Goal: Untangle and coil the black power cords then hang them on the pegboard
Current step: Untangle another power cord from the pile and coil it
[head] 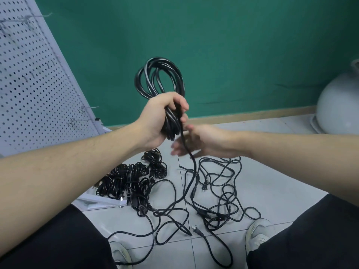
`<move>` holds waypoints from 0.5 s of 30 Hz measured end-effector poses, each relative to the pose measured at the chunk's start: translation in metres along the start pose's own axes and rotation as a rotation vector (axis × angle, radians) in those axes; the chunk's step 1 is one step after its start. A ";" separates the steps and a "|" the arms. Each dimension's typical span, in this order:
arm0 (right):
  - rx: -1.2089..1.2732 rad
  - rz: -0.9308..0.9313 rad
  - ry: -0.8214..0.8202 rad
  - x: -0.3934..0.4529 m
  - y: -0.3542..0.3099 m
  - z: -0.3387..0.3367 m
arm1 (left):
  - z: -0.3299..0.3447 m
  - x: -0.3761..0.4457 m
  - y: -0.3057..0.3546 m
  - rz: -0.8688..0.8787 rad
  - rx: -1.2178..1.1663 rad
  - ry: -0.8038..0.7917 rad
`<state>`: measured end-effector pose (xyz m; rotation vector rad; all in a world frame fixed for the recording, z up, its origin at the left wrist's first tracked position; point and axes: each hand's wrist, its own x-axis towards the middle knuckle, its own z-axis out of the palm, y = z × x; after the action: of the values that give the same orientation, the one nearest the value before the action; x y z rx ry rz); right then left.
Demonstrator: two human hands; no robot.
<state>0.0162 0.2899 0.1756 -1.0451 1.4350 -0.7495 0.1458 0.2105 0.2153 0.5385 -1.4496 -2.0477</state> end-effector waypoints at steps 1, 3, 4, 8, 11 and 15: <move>-0.040 0.050 -0.087 -0.003 0.003 0.001 | -0.001 0.001 0.001 0.021 0.005 0.035; -0.090 0.119 -0.165 -0.009 0.003 0.002 | -0.006 0.002 0.003 0.047 0.032 0.097; -0.121 0.141 -0.157 -0.011 0.001 0.002 | -0.009 0.003 0.004 0.058 0.053 0.131; -0.186 0.161 -0.072 -0.011 -0.005 -0.004 | -0.024 0.010 0.011 0.048 0.233 0.345; -0.184 0.153 -0.105 -0.016 -0.006 -0.007 | -0.034 0.016 0.015 -0.049 0.352 0.492; -0.393 -0.027 -0.124 -0.022 -0.009 -0.006 | -0.041 0.015 0.011 -0.114 0.634 0.565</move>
<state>0.0105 0.3054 0.1933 -1.3883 1.4951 -0.4187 0.1615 0.1685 0.2122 1.3512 -1.6949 -1.2991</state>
